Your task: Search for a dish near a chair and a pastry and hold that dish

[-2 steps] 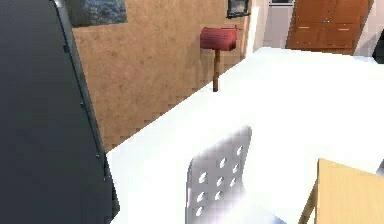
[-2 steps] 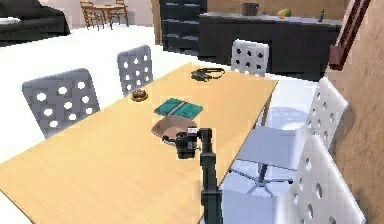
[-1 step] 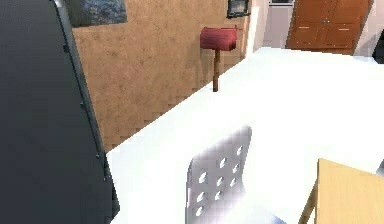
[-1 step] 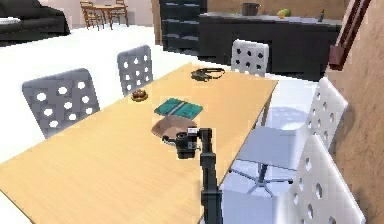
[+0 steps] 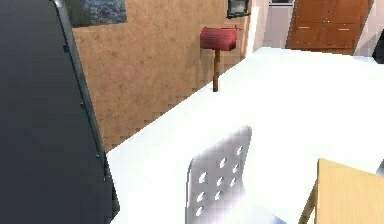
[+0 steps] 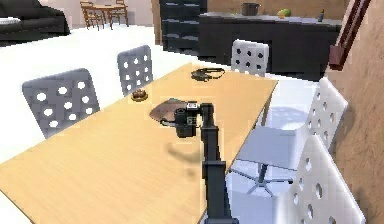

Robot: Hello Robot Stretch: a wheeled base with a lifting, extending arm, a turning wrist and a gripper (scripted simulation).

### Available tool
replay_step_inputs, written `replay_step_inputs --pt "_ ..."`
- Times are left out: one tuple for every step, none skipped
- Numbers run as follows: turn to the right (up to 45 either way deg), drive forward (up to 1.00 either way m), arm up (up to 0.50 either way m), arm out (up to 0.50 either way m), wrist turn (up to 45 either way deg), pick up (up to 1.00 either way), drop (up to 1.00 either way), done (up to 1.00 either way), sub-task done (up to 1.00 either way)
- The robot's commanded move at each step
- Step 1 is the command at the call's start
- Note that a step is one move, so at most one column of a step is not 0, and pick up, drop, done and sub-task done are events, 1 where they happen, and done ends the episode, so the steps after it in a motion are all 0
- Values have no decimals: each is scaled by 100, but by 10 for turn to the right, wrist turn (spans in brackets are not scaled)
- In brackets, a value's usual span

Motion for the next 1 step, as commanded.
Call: replay_step_inputs --pt "0 0 0 0 0 0 0 100 0"
